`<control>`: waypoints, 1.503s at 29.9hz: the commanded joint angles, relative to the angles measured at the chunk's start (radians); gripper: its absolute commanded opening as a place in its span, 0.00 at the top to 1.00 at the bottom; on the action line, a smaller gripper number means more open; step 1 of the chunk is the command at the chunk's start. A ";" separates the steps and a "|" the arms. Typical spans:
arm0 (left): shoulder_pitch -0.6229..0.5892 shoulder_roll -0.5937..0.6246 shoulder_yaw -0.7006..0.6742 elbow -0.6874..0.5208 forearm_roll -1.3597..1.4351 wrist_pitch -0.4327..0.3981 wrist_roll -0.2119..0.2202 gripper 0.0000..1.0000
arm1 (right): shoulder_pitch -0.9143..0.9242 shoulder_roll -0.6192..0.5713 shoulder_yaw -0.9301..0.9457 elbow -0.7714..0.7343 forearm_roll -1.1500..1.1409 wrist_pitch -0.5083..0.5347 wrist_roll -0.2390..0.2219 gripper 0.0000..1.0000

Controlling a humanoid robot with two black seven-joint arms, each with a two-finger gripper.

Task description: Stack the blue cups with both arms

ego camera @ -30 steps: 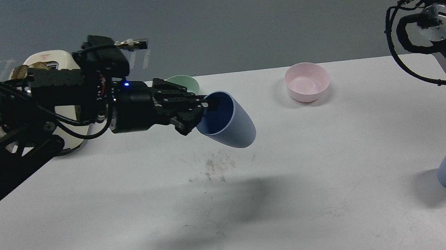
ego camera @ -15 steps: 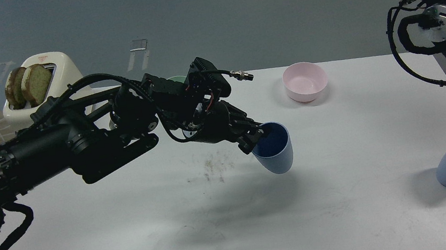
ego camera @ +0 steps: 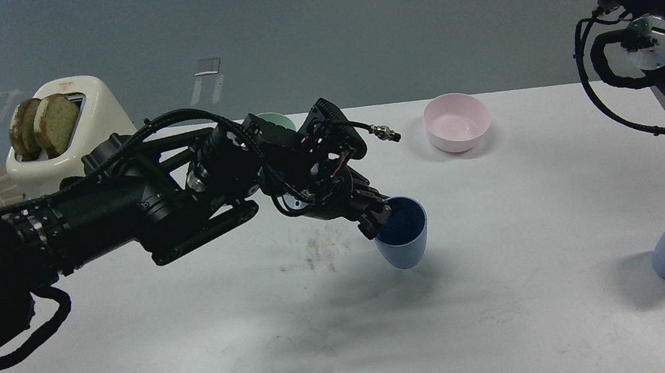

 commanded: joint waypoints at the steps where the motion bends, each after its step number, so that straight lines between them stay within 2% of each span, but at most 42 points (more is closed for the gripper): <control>1: -0.001 -0.008 0.030 0.015 0.000 0.000 0.000 1.00 | -0.002 -0.001 0.000 0.000 0.000 0.000 0.000 0.00; 4: 0.000 -0.013 0.030 0.015 -0.002 0.000 0.000 1.00 | -0.002 -0.001 0.000 0.002 0.000 0.000 0.000 0.00; 5: 0.000 -0.013 0.030 0.015 -0.002 0.000 0.000 0.87 | -0.002 -0.001 -0.001 0.002 0.000 0.000 0.000 0.00; 8: 0.000 -0.013 0.030 0.020 -0.002 0.000 0.000 0.60 | -0.002 -0.001 0.000 0.002 0.000 0.000 0.000 0.00; 10: 0.000 -0.013 0.030 0.026 -0.003 0.000 -0.001 0.56 | -0.002 -0.001 0.000 0.002 0.000 0.000 0.000 0.00; 12: -0.001 -0.012 0.030 0.029 -0.010 0.000 -0.001 0.41 | -0.002 -0.003 0.000 0.002 0.000 0.000 0.000 0.00; 13: -0.004 -0.012 0.030 0.029 -0.013 0.000 -0.001 0.25 | -0.002 -0.004 -0.001 0.002 0.000 0.000 0.000 0.00; 14: -0.012 -0.012 0.027 0.029 -0.014 0.000 -0.001 0.16 | -0.003 -0.006 -0.001 0.000 0.000 0.000 0.000 0.00; 16: -0.027 -0.010 0.020 0.020 -0.016 0.000 -0.004 0.06 | -0.003 -0.009 -0.001 0.000 0.000 0.000 0.000 0.00; 19: -0.068 0.007 0.014 0.006 -0.060 0.000 -0.009 0.04 | -0.003 -0.024 -0.001 0.002 -0.002 0.000 0.000 0.00; 24: -0.177 0.080 -0.017 -0.017 -0.296 0.000 -0.003 0.03 | -0.003 -0.075 -0.030 0.017 -0.012 0.000 0.000 0.00; 28: -0.222 0.160 -0.098 -0.022 -0.569 0.000 0.005 0.03 | -0.003 -0.197 -0.130 0.123 -0.047 0.000 0.000 0.00; 32: -0.211 0.217 -0.174 -0.009 -0.726 0.000 0.006 0.03 | -0.003 -0.322 -0.164 0.224 -0.146 0.000 0.000 0.00; 36: -0.138 0.272 -0.229 0.041 -0.899 0.000 0.005 0.03 | -0.005 -0.487 -0.225 0.365 -0.319 0.000 0.000 0.00; 37: -0.138 0.272 -0.229 0.041 -0.899 0.000 0.005 0.03 | -0.005 -0.487 -0.225 0.365 -0.319 0.000 0.000 0.00; 42: -0.035 0.284 -0.304 0.110 -1.225 0.000 0.003 0.03 | -0.005 -0.708 -0.300 0.598 -0.653 0.000 0.000 0.00; 43: -0.035 0.285 -0.304 0.110 -1.226 0.000 0.003 0.03 | -0.005 -0.708 -0.300 0.599 -0.653 0.000 0.000 0.00; 45: -0.006 0.298 -0.330 0.112 -1.338 0.000 0.003 0.03 | -0.009 -0.798 -0.343 0.680 -0.808 0.000 0.000 0.00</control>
